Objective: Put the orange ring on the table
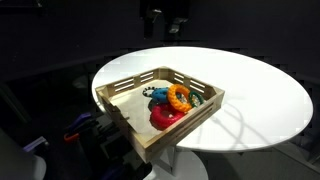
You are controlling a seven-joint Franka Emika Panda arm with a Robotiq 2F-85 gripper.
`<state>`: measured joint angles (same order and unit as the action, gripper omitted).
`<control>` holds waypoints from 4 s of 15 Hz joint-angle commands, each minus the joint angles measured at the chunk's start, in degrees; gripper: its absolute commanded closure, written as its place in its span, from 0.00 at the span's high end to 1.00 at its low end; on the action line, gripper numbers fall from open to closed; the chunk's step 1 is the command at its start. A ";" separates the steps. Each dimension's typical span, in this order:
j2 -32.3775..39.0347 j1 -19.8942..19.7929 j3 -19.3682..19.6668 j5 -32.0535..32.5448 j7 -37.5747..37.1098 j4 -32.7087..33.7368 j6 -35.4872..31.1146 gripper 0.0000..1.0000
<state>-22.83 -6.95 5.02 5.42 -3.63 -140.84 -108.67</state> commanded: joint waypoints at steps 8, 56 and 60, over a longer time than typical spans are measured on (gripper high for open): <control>2.12 -0.80 0.15 1.08 -1.24 -1.72 -10.54 1.00; 13.50 4.20 -0.57 -6.01 6.81 -6.13 -31.98 0.02; 13.84 6.26 -2.39 -6.96 6.75 -4.16 -31.56 0.04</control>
<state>-8.46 -1.69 3.58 0.17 1.44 -146.91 -142.26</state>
